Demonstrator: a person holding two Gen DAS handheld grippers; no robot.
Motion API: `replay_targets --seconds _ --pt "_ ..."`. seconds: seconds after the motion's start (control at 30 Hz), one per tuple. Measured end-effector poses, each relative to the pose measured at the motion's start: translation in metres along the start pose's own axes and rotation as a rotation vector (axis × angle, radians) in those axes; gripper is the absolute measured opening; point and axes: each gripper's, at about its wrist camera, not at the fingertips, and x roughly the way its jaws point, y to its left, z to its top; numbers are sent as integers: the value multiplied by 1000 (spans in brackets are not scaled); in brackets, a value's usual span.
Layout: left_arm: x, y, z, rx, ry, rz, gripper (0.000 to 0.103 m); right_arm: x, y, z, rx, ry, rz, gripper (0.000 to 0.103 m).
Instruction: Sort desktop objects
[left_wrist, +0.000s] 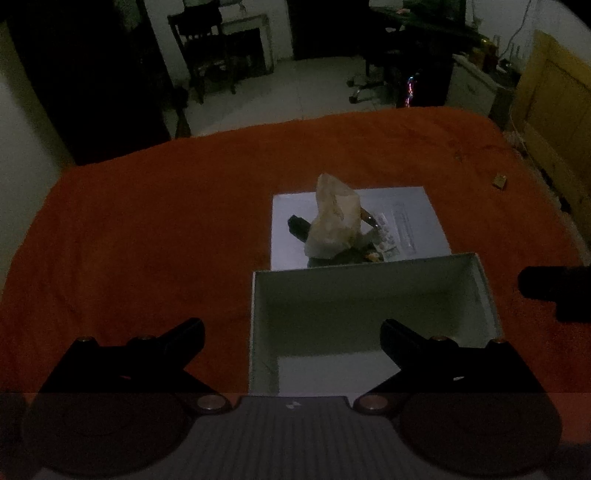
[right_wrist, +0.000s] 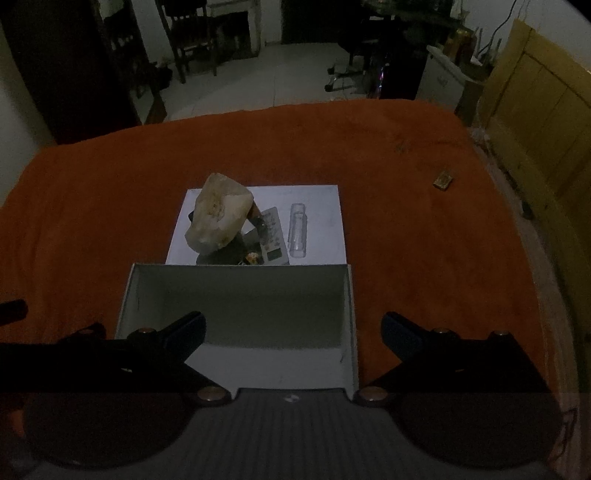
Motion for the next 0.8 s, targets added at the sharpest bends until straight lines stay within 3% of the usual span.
replay_targets --seconds 0.47,0.8 --pt "5 9 15 -35 -1 15 102 1 -9 9 19 -9 -26 103" --pt "14 8 22 -51 22 -71 102 12 -5 19 37 19 -24 103"
